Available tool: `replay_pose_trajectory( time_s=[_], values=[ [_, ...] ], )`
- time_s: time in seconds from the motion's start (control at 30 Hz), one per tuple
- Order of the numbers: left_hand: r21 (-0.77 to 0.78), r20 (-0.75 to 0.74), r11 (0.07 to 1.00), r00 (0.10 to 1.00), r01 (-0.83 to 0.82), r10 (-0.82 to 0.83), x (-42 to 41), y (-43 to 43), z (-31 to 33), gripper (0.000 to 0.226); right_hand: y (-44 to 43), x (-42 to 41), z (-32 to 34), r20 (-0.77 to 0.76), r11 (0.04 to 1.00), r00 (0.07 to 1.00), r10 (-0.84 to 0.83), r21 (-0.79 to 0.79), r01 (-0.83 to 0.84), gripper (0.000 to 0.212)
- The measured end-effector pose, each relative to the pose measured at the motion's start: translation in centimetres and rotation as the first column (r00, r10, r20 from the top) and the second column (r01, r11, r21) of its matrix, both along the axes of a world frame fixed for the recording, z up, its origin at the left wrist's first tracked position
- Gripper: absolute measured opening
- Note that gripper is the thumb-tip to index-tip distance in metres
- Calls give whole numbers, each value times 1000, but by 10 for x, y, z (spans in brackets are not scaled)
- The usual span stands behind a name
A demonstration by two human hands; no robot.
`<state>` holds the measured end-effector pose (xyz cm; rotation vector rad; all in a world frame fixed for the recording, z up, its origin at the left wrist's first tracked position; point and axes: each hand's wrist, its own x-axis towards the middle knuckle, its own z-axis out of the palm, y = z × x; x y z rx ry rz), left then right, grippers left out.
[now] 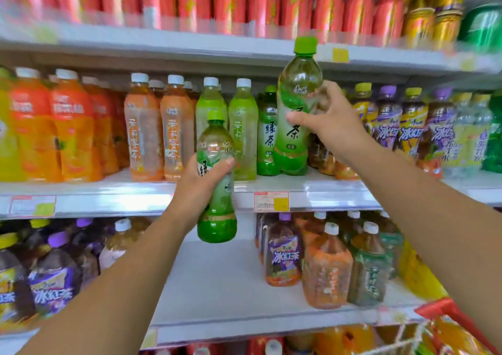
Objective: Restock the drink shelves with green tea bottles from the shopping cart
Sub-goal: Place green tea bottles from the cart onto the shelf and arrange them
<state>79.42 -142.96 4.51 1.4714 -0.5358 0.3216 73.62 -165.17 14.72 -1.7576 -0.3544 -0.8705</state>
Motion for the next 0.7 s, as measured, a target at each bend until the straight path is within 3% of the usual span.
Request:
replay_pose_trajectory(
  time_s=[0.1, 0.23, 0.37, 0.6, 0.7],
  values=[
    [74, 2, 997, 1000, -17, 17, 6, -3, -7, 43, 0, 29, -7, -75, 1000, 997, -1, -20, 0, 59],
    [46, 4, 999, 1000, -26, 26, 10, -5, -9, 36, -6, 59, -12, -134, 997, 991, 21, 72, -11, 54],
    [35, 18, 999, 1000, -21, 20, 10, -8, -12, 39, 0, 77, -26, -190, 998, 981, 29, 57, -18, 33],
    [44, 7, 998, 999, -45, 44, 9, -8, -11, 34, -8, 75, -38, -298, 998, 954, 33, -37, -46, 72],
    [41, 13, 998, 999, -42, 41, 8, -8, -12, 31, -10, 79, -48, -315, 998, 949, -16, -62, -3, 68]
  ],
)
